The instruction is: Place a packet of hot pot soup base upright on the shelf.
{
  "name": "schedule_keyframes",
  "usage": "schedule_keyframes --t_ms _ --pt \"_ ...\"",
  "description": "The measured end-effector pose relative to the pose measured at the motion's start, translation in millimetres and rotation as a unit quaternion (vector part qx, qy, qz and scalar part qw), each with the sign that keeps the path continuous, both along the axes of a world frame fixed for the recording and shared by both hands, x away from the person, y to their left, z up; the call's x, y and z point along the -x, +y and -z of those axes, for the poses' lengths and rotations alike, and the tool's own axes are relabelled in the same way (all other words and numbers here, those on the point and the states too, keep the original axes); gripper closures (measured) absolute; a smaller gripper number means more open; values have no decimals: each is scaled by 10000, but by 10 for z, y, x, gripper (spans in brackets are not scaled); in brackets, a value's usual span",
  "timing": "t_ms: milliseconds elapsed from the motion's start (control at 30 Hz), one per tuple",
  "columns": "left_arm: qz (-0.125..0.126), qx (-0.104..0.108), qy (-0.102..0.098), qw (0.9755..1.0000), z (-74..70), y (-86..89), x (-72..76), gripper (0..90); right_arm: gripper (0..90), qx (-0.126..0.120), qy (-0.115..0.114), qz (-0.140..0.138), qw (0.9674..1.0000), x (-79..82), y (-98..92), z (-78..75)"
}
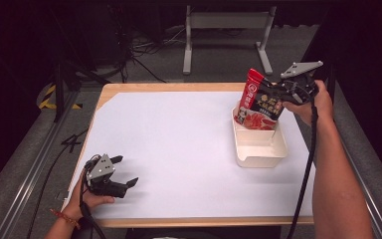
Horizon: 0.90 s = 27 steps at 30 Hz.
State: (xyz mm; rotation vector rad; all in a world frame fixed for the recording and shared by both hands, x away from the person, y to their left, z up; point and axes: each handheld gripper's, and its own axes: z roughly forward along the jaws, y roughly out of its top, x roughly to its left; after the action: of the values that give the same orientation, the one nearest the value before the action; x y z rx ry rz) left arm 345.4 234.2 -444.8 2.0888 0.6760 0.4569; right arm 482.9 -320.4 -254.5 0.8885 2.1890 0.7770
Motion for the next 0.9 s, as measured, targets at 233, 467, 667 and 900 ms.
schedule_keyframes --t_ms 233,467,667,900 --pt "7 -4 1 10000 -2 -3 1 77 691 -27 -60 67 10000 49 -7 -21" --pt "11 -5 1 10000 -2 -5 2 78 643 -69 -137 126 9998 138 -51 -70" --pt "7 -6 2 10000 -2 -1 5 78 594 -90 -133 147 9998 190 -69 -70" --pt "9 -4 4 10000 -3 5 7 78 519 -162 -173 192 9995 266 -110 -47"
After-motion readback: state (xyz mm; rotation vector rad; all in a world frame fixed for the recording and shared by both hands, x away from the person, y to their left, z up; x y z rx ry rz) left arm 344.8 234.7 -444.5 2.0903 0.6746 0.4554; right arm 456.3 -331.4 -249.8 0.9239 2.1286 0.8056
